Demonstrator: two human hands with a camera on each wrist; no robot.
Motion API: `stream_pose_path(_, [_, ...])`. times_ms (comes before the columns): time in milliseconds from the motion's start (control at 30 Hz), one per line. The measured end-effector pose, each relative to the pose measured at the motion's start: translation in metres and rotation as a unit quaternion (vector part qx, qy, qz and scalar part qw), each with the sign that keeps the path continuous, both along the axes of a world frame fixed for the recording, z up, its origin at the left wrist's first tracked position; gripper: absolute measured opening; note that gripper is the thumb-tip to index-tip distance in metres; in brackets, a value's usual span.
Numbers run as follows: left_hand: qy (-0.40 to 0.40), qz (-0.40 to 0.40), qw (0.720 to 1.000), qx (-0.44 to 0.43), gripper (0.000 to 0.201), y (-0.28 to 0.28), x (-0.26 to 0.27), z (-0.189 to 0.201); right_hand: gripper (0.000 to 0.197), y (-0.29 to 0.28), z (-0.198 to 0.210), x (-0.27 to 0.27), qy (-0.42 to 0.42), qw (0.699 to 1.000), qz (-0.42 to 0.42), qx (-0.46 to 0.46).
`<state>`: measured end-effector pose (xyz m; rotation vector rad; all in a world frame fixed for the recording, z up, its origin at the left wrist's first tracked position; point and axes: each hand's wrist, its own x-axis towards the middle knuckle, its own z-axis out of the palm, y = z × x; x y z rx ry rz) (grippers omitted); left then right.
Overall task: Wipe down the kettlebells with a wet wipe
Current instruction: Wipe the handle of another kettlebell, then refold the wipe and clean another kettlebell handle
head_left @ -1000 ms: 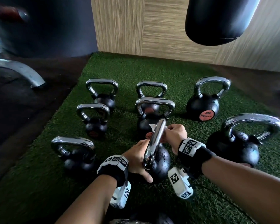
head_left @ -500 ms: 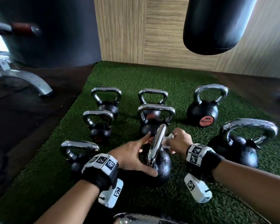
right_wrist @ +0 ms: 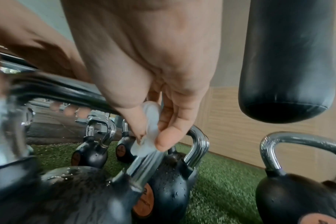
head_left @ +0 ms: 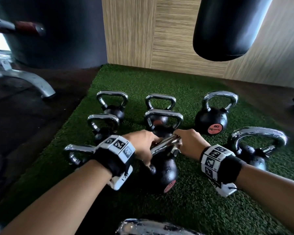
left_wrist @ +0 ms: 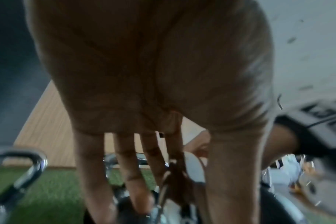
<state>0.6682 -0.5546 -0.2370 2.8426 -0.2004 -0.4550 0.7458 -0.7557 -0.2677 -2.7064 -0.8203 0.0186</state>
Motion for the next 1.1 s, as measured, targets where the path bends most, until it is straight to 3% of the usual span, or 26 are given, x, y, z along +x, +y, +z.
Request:
stream_pose_path(67, [0.013,-0.048,0.999,0.018,0.101,0.008,0.009,0.007,0.003,-0.005,0.005,-0.004,-0.005,0.998,-0.023,-0.054])
stream_pose_path(100, [0.011,-0.060,0.998,0.024,0.101,0.010,0.012,0.009,0.008,-0.007,0.006,-0.007,-0.006,0.997,-0.031,-0.077])
stream_pose_path(233, [-0.027,-0.092,0.993,0.067,0.099,0.012,0.022,0.008,0.007,-0.010,0.011,-0.018,0.006,0.990,-0.042,-0.133])
stream_pose_path(367, [-0.057,-0.134,0.986,0.087,0.089,0.013,0.027,0.012,0.008,-0.011,0.016,-0.025,0.030,0.991,-0.066,-0.115])
stream_pose_path(533, [-0.066,-0.057,0.996,0.011,0.075,0.022,0.003,0.014,0.026,-0.011,0.025,-0.032,0.074,0.988,-0.095,-0.099])
stream_pose_path(633, [-0.038,-0.015,0.999,-0.018,0.075,0.026,-0.032,0.026,0.041,-0.017,0.038,-0.049,0.093,0.988,-0.116,-0.037])
stream_pose_path(767, [0.013,0.036,0.997,-0.071,0.064,0.040,-0.083,0.040,0.014,-0.029,0.063,-0.093,0.108,0.980,-0.155,0.066])
stream_pose_path(833, [0.055,0.076,0.992,-0.089,0.059,0.046,-0.112,0.038,0.016,-0.033,0.075,-0.120,0.170,0.967,-0.152,0.115])
stream_pose_path(900, [0.098,0.119,0.981,-0.115,0.062,0.050,-0.138,0.028,0.016,-0.042,0.081,-0.145,0.215,0.948,-0.156,0.174])
stream_pose_path(1100, [0.142,0.163,0.955,-0.201,0.066,0.050,-0.191,-0.051,0.005,-0.059,0.053,-0.201,0.206,0.930,-0.157,0.259])
